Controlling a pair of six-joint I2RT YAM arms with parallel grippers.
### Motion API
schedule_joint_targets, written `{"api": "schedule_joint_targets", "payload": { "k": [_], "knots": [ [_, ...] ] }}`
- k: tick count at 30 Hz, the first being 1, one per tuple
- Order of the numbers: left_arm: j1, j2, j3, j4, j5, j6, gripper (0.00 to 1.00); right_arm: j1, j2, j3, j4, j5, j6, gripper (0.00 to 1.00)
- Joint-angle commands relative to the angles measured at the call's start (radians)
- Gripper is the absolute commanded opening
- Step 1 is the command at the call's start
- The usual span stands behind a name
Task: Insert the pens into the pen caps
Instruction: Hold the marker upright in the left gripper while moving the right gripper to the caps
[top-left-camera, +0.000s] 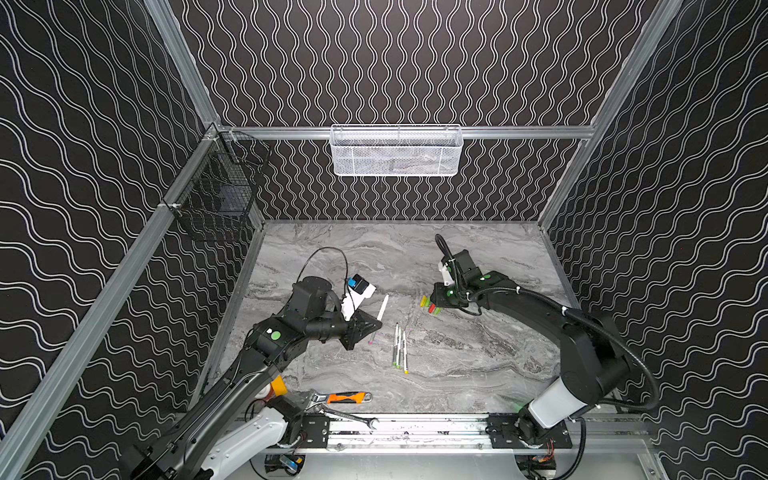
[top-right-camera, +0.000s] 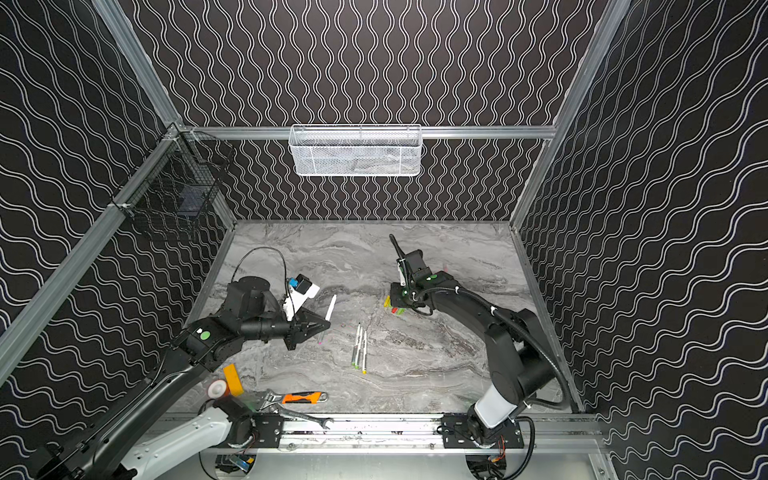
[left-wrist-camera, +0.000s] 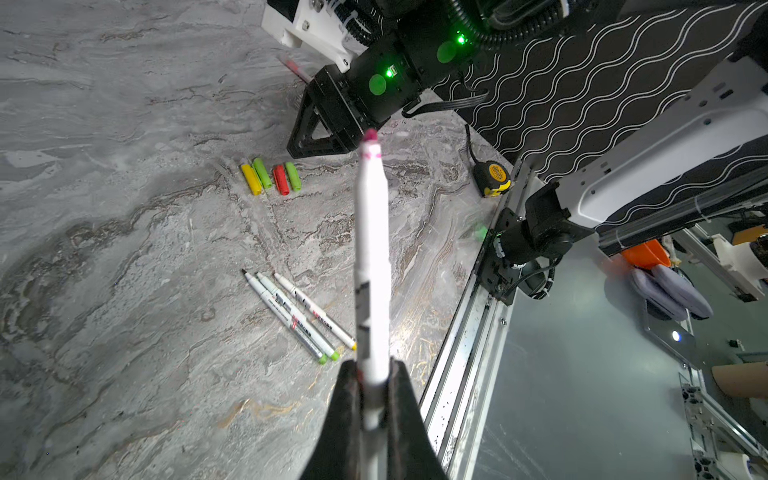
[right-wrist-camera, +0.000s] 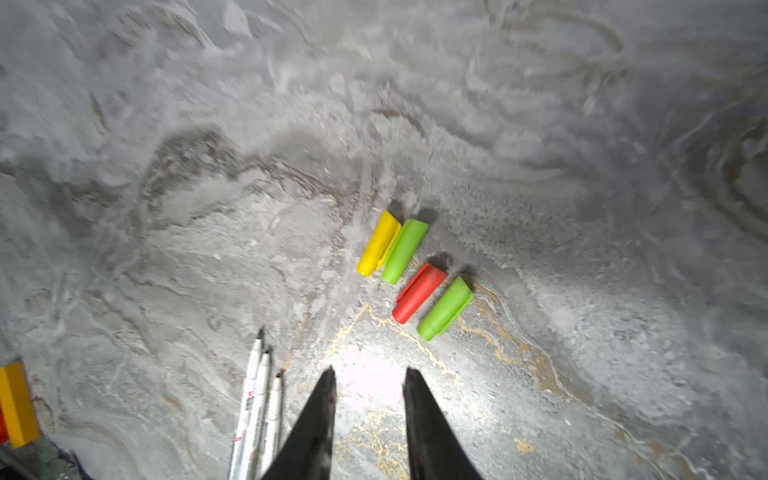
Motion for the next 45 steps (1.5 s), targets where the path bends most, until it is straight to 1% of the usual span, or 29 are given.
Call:
{"api": "schedule_joint_targets", "payload": {
  "k": [1,5,10,17,30,34,38,41,45],
  "knots": [
    [0.004,0.009,0.009,0.013,-0.005,0.028,0.00,-0.004,0.036,0.008,-0.001,-0.004,-0.011,0.30],
    [0.015,0.014,0.012,0.029,0.005,0.026,0.00,-0.004,0.080,0.005,0.011,-0.005,-0.010,0.30],
    [0.032,0.033,0.017,0.082,0.053,0.010,0.00,-0.011,0.124,-0.001,0.041,-0.023,-0.005,0.31],
    [0.085,0.039,0.014,0.109,0.098,-0.003,0.00,-0.018,0.178,0.027,0.052,-0.032,-0.010,0.31],
    [0.103,0.031,0.010,0.109,0.108,-0.005,0.00,-0.024,0.244,0.066,0.052,-0.023,-0.011,0.32],
    [0.102,0.026,0.010,0.110,0.104,-0.005,0.00,-0.020,0.235,0.081,0.027,0.013,-0.016,0.32],
    [0.106,0.028,0.010,0.108,0.103,-0.003,0.00,-0.019,0.201,0.083,0.030,0.012,-0.020,0.33],
    [0.106,0.028,0.010,0.109,0.108,-0.004,0.00,-0.018,0.180,0.083,0.043,-0.011,-0.023,0.34],
    [0.108,0.028,0.010,0.108,0.107,-0.004,0.00,-0.015,0.189,0.105,0.047,-0.043,-0.033,0.35]
  ]
}}
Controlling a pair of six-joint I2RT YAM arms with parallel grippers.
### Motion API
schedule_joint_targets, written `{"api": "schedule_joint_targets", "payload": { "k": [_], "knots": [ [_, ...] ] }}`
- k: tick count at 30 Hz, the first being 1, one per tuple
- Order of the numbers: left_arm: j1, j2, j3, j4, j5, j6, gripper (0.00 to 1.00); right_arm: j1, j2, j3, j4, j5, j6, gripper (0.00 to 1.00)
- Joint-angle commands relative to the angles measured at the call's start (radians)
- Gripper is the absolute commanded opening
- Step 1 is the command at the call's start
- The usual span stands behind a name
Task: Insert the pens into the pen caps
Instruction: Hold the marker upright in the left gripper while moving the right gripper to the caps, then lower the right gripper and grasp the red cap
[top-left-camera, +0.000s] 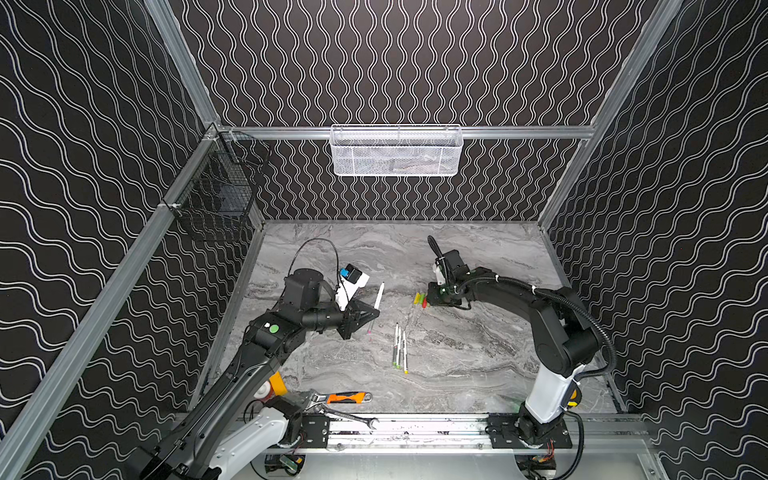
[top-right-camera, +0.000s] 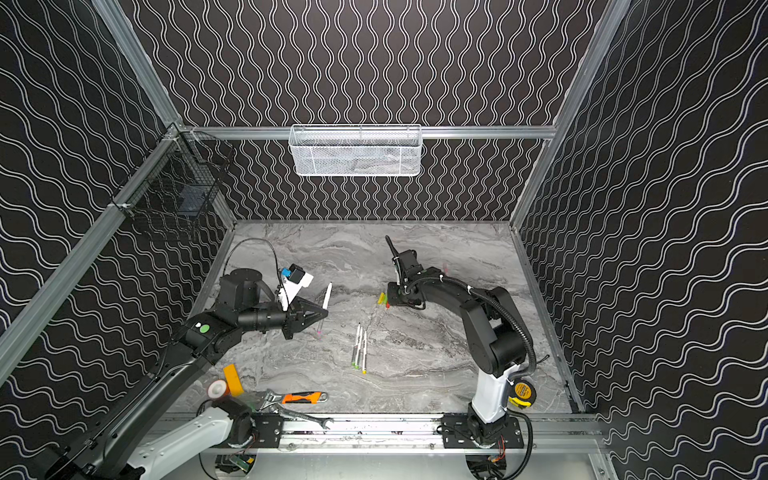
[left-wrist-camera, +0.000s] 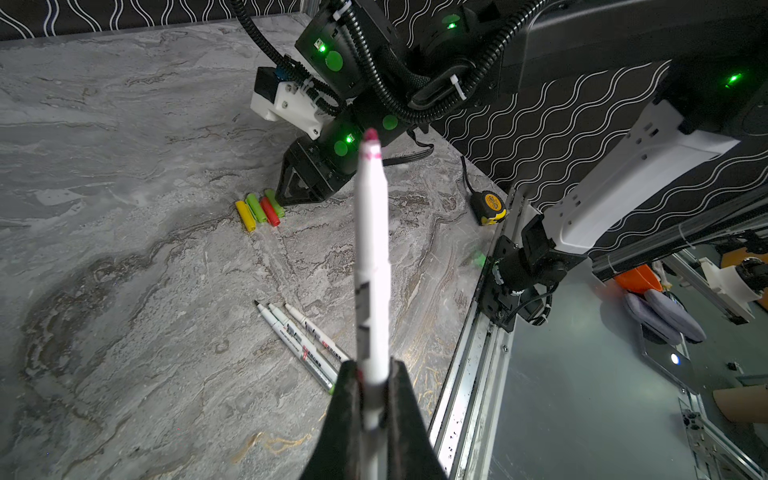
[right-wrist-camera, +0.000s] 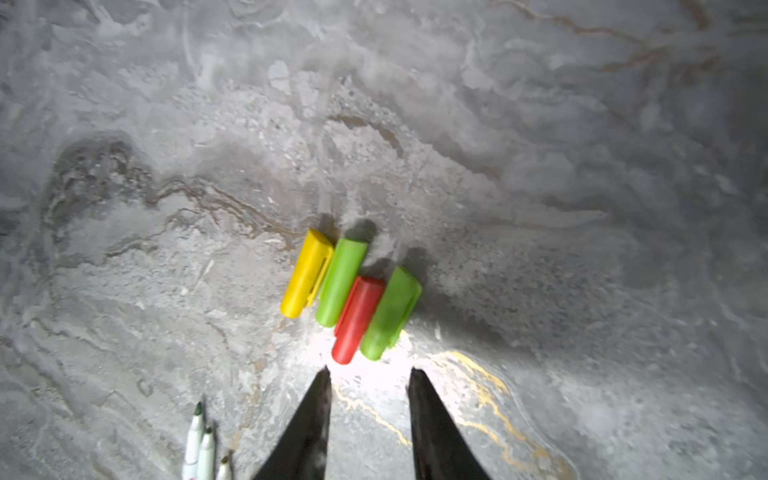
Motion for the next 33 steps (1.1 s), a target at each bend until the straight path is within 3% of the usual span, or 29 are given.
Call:
{"api": "schedule_joint_targets", "payload": {
  "k": [1,17,33],
  "knots": [
    [0.005,0.002,0.001,0.029,0.008,-0.003,0.00,0.002,0.007,0.026,0.002,-0.030,-0.018,0.35],
    [0.009,0.002,0.003,0.025,0.006,-0.002,0.00,0.006,0.108,0.068,-0.003,-0.054,-0.027,0.36],
    [0.015,0.004,0.002,0.025,0.009,-0.003,0.00,0.023,0.139,0.106,-0.072,0.064,-0.045,0.30]
  ]
}}
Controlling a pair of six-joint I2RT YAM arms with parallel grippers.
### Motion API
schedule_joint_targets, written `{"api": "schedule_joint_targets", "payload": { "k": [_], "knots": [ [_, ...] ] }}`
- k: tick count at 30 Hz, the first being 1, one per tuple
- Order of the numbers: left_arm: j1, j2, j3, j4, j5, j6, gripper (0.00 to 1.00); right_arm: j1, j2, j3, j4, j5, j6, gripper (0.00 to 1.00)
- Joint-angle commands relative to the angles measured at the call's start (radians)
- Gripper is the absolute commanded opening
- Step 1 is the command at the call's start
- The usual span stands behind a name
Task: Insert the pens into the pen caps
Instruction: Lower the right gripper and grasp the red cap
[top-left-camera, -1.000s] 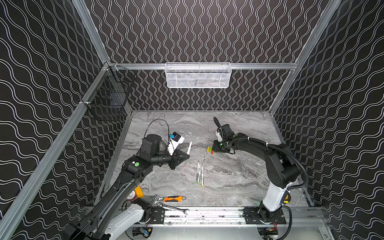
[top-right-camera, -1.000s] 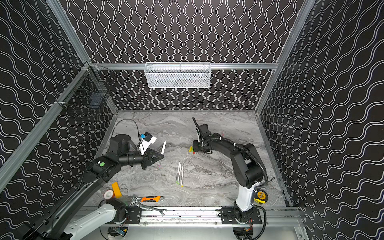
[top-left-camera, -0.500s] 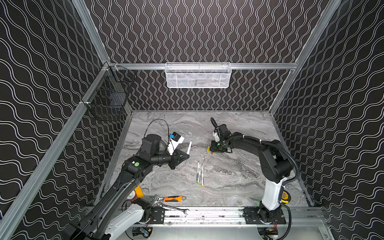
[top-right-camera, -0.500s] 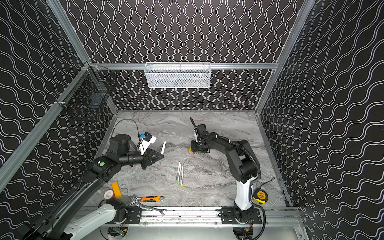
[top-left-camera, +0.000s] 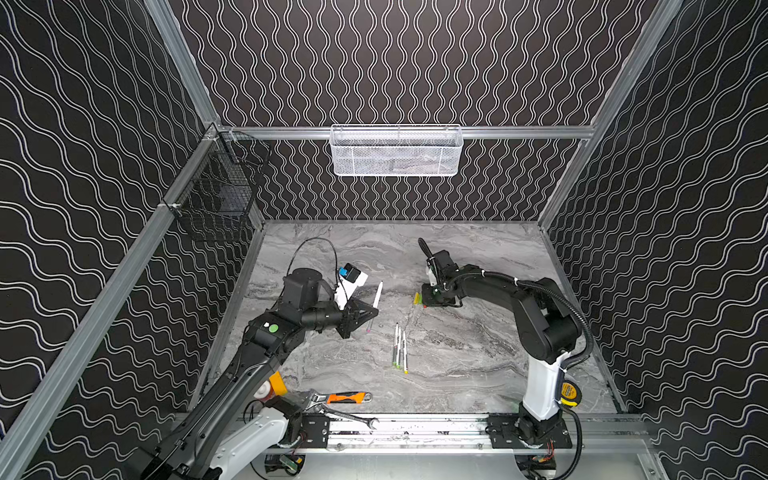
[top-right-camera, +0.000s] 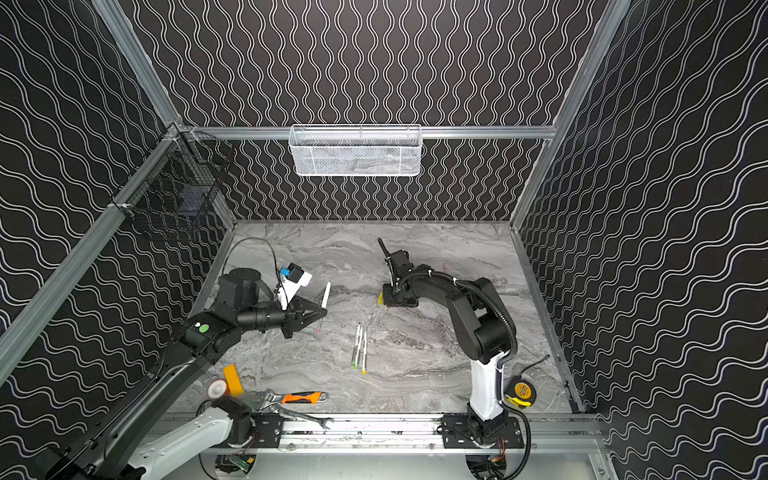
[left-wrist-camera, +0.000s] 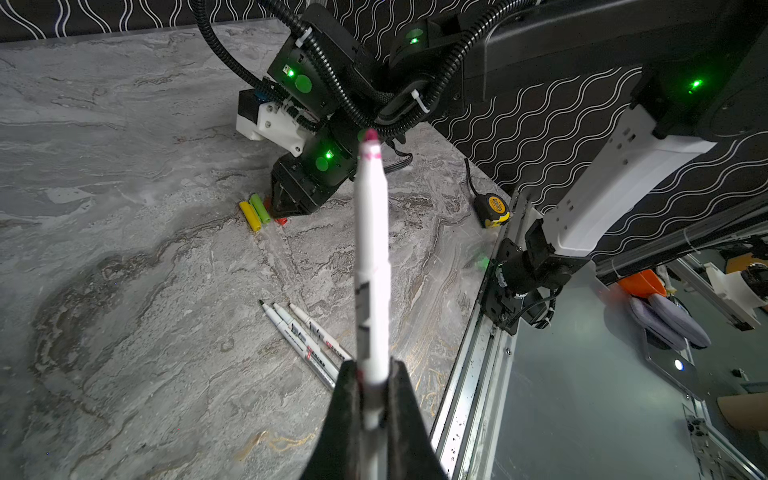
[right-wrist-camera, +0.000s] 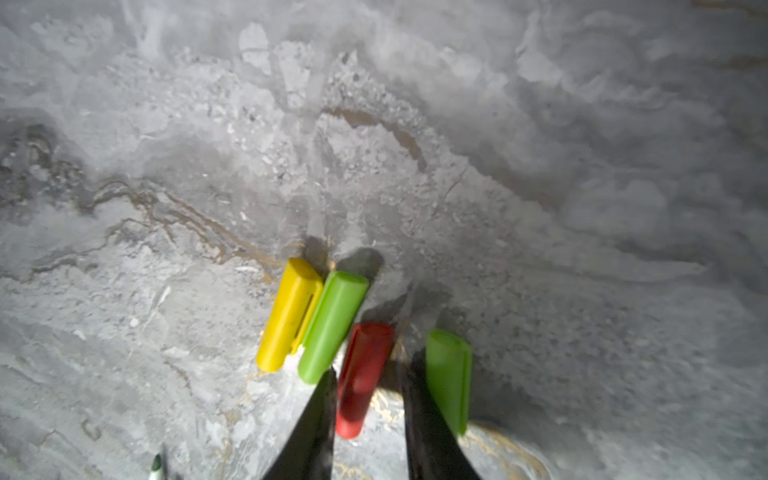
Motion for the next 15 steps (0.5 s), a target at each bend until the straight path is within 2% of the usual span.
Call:
{"api": "schedule_joint_targets", "payload": {
  "k": [1,15],
  "knots": [
    [0.003,0.003,0.002,0.026,0.009,-0.003,0.00,0.005,0.009,0.016,-0.033,0.038,-0.002,0.30],
    [0.008,-0.003,0.001,0.025,0.011,-0.003,0.00,0.038,0.083,0.119,-0.129,0.145,-0.034,0.25]
  ]
}}
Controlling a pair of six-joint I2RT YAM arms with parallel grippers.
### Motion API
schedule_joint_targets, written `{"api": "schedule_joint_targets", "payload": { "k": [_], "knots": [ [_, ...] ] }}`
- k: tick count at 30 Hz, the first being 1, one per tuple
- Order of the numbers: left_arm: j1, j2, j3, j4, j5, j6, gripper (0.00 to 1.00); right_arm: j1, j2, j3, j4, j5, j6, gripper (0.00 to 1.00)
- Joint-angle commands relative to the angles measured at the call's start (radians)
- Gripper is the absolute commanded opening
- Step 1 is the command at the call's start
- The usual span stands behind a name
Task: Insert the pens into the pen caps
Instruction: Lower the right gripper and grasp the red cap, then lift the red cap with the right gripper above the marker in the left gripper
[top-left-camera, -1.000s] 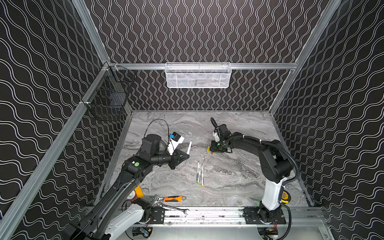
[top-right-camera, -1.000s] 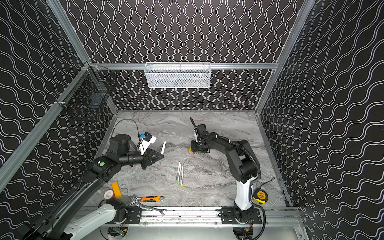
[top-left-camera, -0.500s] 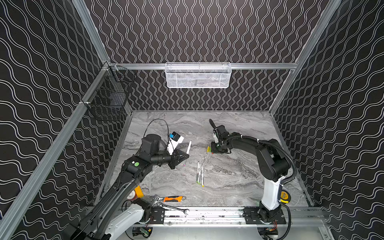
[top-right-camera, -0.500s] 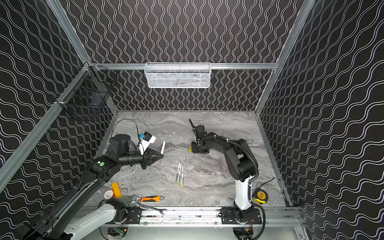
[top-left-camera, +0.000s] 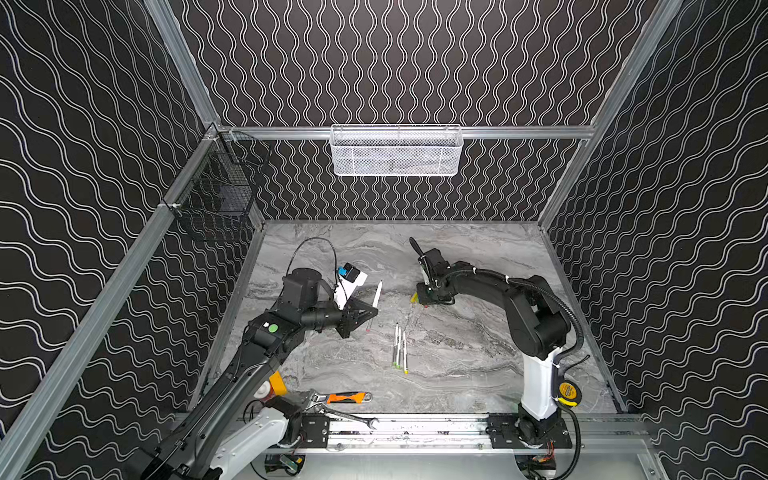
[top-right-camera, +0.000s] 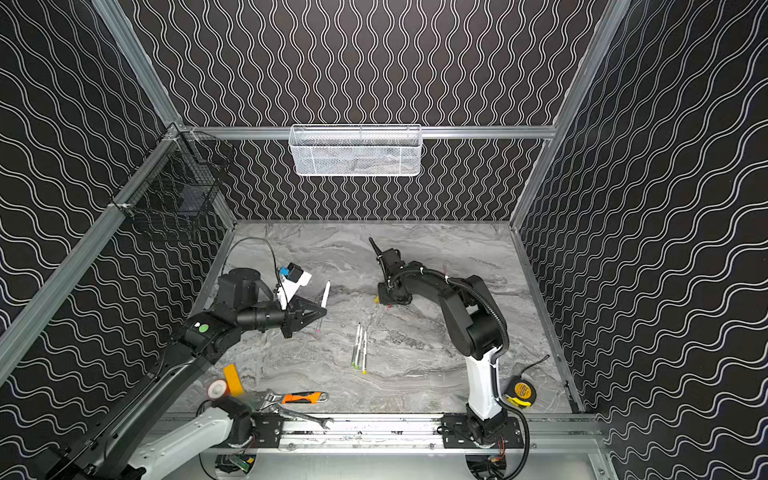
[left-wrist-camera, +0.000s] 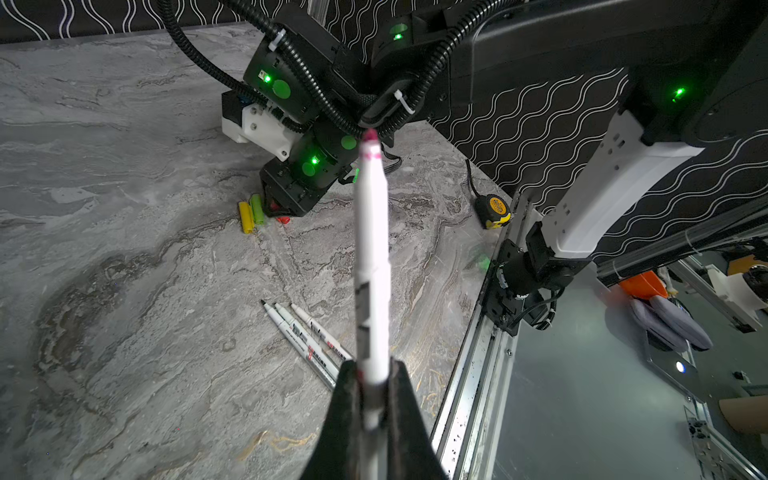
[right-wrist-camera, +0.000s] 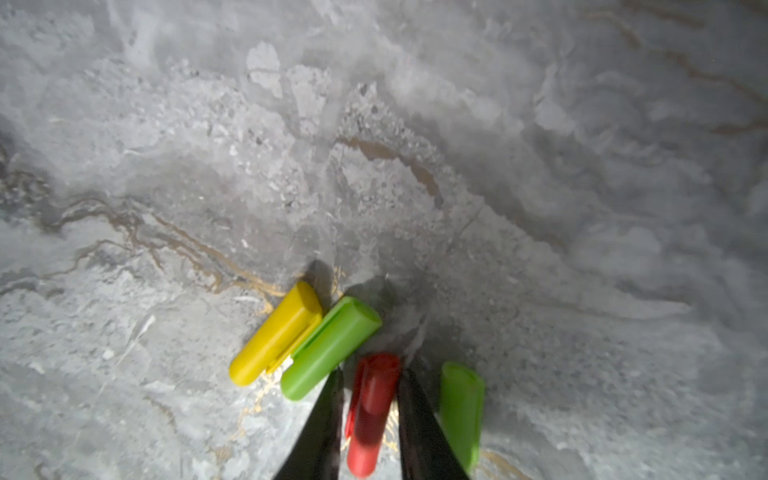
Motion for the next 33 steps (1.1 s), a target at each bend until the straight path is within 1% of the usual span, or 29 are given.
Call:
{"api": "schedule_joint_targets", "payload": {
  "k": [1,9,13,18,21,24,26,30,33],
  "knots": [
    [0.003,-0.003,0.001,0.025,0.010,-0.004,0.00,0.005,0.019,0.024,-0.067,0.044,-0.009,0.25],
    [0.007,0.003,0.002,0.031,0.022,-0.004,0.00,0.017,0.041,0.036,-0.110,0.069,-0.012,0.21],
    [0.008,0.007,0.002,0.041,0.028,-0.011,0.00,0.017,0.023,0.022,-0.101,0.065,-0.007,0.19],
    [0.010,0.006,-0.003,0.071,0.039,-0.039,0.00,0.018,-0.037,-0.001,-0.062,0.037,0.001,0.18],
    [0.010,0.002,-0.017,0.123,0.063,-0.082,0.00,0.018,-0.097,-0.034,-0.011,0.004,0.005,0.18],
    [0.009,0.015,-0.033,0.173,0.084,-0.125,0.00,0.019,-0.199,-0.115,0.094,-0.057,0.009,0.18],
    [0.008,0.025,-0.037,0.200,0.097,-0.148,0.00,0.016,-0.252,-0.161,0.143,-0.067,0.019,0.17],
    [-0.002,0.030,-0.060,0.271,0.103,-0.203,0.00,0.016,-0.337,-0.206,0.190,-0.098,0.008,0.17],
    [-0.024,0.045,-0.077,0.321,0.093,-0.240,0.00,0.015,-0.418,-0.252,0.259,-0.152,-0.004,0.17]
  ]
}}
